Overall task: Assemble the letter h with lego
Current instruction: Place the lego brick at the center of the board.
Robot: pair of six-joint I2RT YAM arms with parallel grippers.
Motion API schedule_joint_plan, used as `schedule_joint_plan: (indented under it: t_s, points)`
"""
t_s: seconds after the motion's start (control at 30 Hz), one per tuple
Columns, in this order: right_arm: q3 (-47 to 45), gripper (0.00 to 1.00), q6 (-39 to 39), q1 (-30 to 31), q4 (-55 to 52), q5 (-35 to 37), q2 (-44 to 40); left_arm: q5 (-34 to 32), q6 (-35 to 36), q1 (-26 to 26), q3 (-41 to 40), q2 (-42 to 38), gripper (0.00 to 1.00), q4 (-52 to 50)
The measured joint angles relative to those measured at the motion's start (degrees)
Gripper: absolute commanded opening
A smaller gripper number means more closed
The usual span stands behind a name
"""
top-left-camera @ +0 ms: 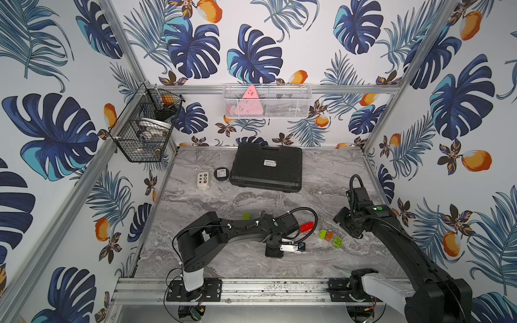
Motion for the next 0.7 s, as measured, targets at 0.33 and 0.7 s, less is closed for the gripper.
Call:
schedule_joint_plan:
  t_s: [0.33,0.7]
  points:
    - [1.9,0.57,-1.4,0.0,-2.8,-2.8,3.5,0.8,0.0,2.3,-1.6,-5.3,0.64,-1.1]
    - [1.0,0.63,17.3,10.7,-5.5,-1.8,1.8,10.7,0.4,17.4,-5.5,-20.0,0.69,-2.6]
